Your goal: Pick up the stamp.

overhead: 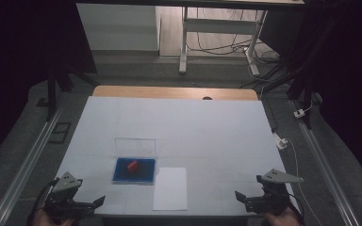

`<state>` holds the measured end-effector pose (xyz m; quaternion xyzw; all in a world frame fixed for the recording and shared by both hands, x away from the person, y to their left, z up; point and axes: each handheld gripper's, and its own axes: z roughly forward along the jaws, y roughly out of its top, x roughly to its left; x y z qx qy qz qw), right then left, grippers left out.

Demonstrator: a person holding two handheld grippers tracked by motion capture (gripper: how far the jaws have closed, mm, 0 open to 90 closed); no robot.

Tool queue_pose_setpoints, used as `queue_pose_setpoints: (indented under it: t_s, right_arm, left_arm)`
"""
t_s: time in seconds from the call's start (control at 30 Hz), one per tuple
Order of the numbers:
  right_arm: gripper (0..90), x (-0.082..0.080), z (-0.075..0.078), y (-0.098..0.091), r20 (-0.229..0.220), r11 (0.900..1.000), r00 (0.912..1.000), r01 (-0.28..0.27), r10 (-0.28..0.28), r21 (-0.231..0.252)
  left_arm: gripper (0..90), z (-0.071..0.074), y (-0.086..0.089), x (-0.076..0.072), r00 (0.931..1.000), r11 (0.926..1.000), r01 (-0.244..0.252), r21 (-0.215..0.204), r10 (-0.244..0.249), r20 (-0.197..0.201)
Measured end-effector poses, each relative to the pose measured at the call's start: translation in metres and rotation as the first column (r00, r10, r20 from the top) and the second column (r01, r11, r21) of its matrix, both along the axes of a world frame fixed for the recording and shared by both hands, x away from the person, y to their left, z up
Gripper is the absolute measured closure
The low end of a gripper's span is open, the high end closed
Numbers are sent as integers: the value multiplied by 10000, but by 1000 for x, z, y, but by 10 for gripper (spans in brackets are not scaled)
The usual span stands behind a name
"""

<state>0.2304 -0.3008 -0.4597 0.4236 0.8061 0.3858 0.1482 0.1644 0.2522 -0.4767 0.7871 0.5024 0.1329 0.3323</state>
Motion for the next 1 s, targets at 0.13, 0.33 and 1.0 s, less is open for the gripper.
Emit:
queue_pose_setpoints:
  t_s: [0.13, 0.33, 1.0]
  right_arm:
    - [0, 0, 0, 2, 20, 9999, 9999, -103, 103, -58]
    - [0, 0, 0, 2, 4, 9997, 9998, -214, 214, -127]
    - [0, 1, -1, 4, -146, 9992, 9993, -354, 352, -190]
  left_arm:
    - [25, 0, 0, -2, 10000, 10000, -13, 19, 13, 85]
    - [2, 0, -1, -2, 9999, 9998, -150, 156, 149, 78]
    - [0, 6, -6, 3, 9979, 9995, 287, -116, -280, 585]
